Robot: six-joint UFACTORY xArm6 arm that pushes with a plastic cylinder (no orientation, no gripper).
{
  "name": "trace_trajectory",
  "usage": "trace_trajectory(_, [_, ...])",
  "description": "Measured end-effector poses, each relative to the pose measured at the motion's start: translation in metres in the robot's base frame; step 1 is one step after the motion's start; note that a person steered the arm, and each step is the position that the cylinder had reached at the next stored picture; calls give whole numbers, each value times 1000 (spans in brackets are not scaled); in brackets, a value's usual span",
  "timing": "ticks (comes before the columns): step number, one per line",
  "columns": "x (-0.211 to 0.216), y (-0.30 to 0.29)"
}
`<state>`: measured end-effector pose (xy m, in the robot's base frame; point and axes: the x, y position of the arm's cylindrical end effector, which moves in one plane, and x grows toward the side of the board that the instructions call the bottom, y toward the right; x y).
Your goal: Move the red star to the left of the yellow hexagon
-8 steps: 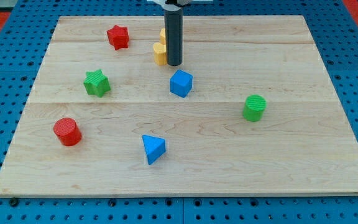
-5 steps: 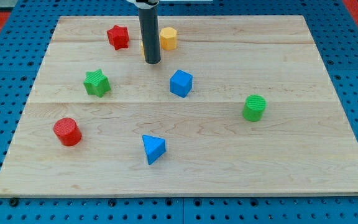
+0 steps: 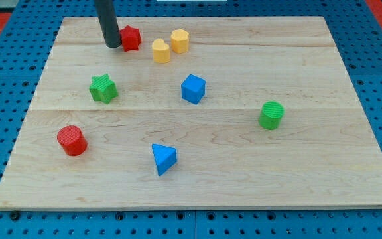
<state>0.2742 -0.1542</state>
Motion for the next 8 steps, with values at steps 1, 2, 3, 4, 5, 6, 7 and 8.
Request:
trace_trajectory(1, [8, 0])
trace_trajectory(2, [8, 47])
trace_trajectory(3, [8, -27])
trace_trajectory(4, [-19, -5])
trace_trajectory(5, [-35, 29])
trace_trajectory(6, [-28, 43])
trace_trajectory(7, [-14, 42])
trace_trajectory(8, [12, 4])
